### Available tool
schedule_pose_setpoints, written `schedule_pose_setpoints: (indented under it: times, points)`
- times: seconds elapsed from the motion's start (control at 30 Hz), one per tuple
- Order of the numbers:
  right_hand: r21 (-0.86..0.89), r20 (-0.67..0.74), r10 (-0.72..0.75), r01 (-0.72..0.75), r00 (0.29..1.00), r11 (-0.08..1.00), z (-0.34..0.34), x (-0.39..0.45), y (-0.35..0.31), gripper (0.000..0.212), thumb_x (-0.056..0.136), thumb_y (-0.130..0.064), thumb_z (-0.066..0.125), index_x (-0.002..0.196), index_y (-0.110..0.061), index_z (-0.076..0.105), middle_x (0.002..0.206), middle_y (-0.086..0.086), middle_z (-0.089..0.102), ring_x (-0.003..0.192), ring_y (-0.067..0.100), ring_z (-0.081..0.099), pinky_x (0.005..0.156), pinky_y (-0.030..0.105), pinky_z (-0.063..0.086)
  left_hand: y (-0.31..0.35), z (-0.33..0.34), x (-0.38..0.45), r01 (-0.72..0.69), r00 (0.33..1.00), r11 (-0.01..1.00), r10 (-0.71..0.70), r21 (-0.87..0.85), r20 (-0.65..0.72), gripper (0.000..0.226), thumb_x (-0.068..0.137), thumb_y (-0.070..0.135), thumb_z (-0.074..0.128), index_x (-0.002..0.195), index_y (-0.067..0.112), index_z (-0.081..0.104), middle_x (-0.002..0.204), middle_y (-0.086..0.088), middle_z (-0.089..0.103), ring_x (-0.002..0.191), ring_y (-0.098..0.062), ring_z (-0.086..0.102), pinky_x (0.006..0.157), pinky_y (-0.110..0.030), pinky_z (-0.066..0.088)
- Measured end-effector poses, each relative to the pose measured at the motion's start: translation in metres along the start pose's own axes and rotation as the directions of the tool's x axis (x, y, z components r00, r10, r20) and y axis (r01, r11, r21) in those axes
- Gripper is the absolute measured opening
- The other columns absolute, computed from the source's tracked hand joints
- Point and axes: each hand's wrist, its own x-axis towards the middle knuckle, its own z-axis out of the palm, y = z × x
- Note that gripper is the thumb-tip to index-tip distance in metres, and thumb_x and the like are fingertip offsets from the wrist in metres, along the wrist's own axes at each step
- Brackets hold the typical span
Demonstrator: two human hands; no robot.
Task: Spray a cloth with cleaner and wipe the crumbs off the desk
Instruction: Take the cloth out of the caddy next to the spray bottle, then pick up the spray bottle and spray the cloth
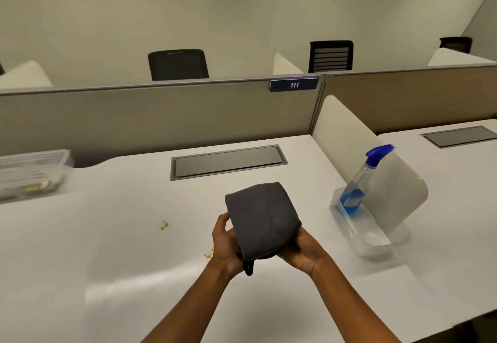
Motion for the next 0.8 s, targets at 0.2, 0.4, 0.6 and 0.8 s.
schedule_pose_setpoints:
  times: [0.2,0.4,0.6,0.8]
  points:
    - [-0.094,-0.048,-0.046,0.042,0.998,0.995,0.015,0.02,0.024,0.024,0.076,-0.015,0.067,0.099,-0.013,0.077,0.106,0.012,0.073,0.094,0.023,0.07,0.081,0.04,0.058,0.013,-0.017,-0.019,-0.074,0.997,0.992,0.071,-0.107,-0.031,0.048,0.065,0.051,0.068,0.095,0.014,0.075,0.093,-0.007,0.073,0.086,-0.029,0.068,0.081,-0.039,0.051]
    - [-0.199,-0.129,-0.13,0.102,0.983,0.975,0.015,0.037,0.037,0.023,0.088,0.0,0.055,0.097,-0.009,0.074,0.097,0.015,0.071,0.088,0.026,0.064,0.08,0.04,0.056,0.019,-0.021,-0.021,-0.127,0.985,0.99,0.119,-0.057,-0.122,0.032,0.055,0.035,0.076,0.078,0.018,0.061,0.085,-0.002,0.051,0.081,-0.024,0.051,0.088,-0.042,0.037]
    - [-0.359,-0.182,-0.194,0.118,0.964,0.926,0.012,0.039,0.025,0.025,0.08,0.0,0.053,0.076,-0.014,0.073,0.069,0.007,0.065,0.062,0.017,0.055,0.058,0.028,0.052,0.016,-0.019,-0.017,-0.179,0.98,0.982,0.172,-0.057,-0.099,0.037,0.064,0.036,0.076,0.095,0.014,0.077,0.092,-0.006,0.076,0.086,-0.029,0.071,0.078,-0.041,0.057]
    - [-0.519,-0.252,-0.29,0.124,0.923,0.846,-0.007,0.041,0.007,0.038,0.095,-0.005,0.046,0.073,-0.016,0.075,0.073,0.006,0.071,0.066,0.018,0.065,0.062,0.029,0.057,0.009,-0.008,-0.006,-0.181,0.977,0.982,0.173,-0.054,-0.123,0.024,0.067,0.028,0.073,0.085,0.012,0.074,0.076,-0.005,0.073,0.075,-0.025,0.069,0.077,-0.038,0.056]
